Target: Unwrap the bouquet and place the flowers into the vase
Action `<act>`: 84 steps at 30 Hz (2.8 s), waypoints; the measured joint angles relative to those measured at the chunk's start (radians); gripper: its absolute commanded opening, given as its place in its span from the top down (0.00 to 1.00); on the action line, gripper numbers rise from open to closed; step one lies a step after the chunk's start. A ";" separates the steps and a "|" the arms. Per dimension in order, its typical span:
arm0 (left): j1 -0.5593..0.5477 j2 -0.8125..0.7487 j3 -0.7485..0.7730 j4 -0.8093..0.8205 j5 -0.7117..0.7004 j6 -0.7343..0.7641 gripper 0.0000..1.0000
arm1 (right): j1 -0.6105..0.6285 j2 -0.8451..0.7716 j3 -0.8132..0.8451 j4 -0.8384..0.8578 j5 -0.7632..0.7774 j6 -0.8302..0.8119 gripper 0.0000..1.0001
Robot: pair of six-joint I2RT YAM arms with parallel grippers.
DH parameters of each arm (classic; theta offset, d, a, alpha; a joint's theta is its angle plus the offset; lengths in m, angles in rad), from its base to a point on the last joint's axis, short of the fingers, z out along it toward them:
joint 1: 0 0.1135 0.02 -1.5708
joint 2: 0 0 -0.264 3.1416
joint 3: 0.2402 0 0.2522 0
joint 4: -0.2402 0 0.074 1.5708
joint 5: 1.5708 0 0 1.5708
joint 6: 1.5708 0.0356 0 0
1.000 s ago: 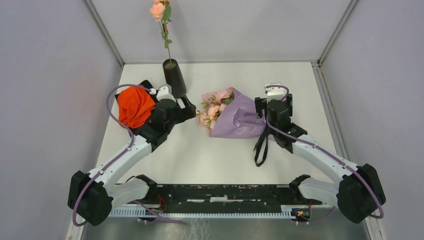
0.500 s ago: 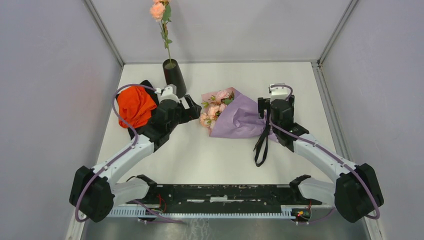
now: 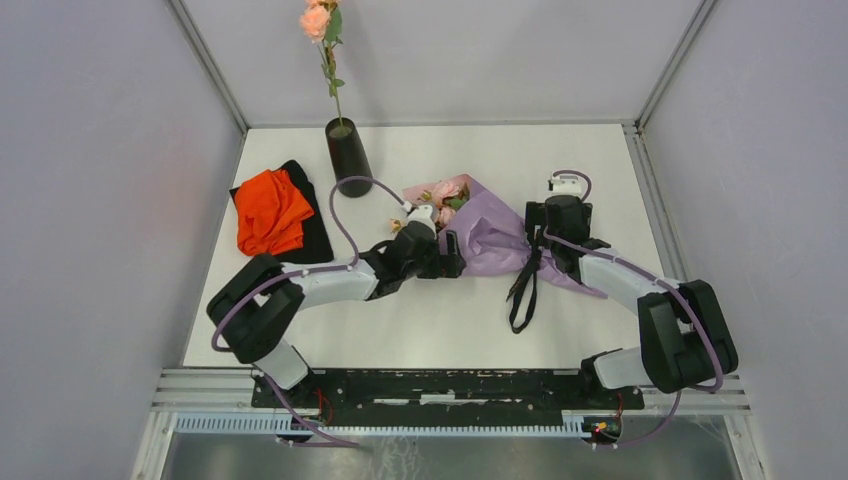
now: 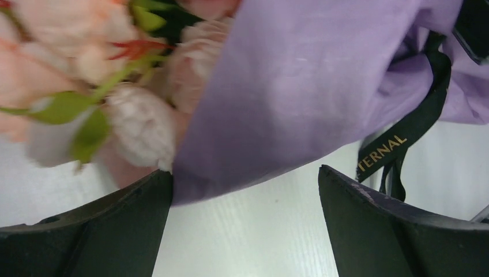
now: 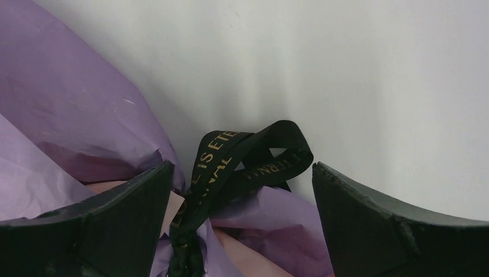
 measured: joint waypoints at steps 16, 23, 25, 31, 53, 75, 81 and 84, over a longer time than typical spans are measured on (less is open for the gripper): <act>-0.050 0.236 0.267 -0.109 -0.176 -0.005 0.00 | 0.075 -0.089 -0.119 0.013 -0.113 0.016 0.06; 0.016 0.361 0.429 -0.200 -0.223 -0.005 0.00 | 0.177 -0.091 -0.119 0.012 -0.150 0.041 0.07; 0.039 0.383 0.469 -0.218 -0.223 -0.004 0.00 | 0.204 -0.082 -0.118 0.021 -0.158 0.050 0.07; 0.103 0.424 0.575 -0.251 -0.216 0.009 0.00 | 0.249 -0.016 -0.083 0.048 -0.177 0.073 0.08; 0.083 -0.019 0.388 -0.272 -0.297 0.038 0.00 | 0.257 -0.095 -0.040 0.039 -0.169 0.063 0.09; 0.073 -0.207 0.231 -0.281 -0.390 0.038 0.00 | 0.221 0.357 0.302 0.006 -0.102 0.076 0.09; 0.073 -0.198 0.231 -0.284 -0.398 0.039 0.00 | 0.149 0.431 0.434 -0.011 -0.158 0.079 0.09; 0.073 -0.198 0.230 -0.283 -0.400 0.039 0.00 | 0.122 0.443 0.473 -0.015 -0.170 0.079 0.09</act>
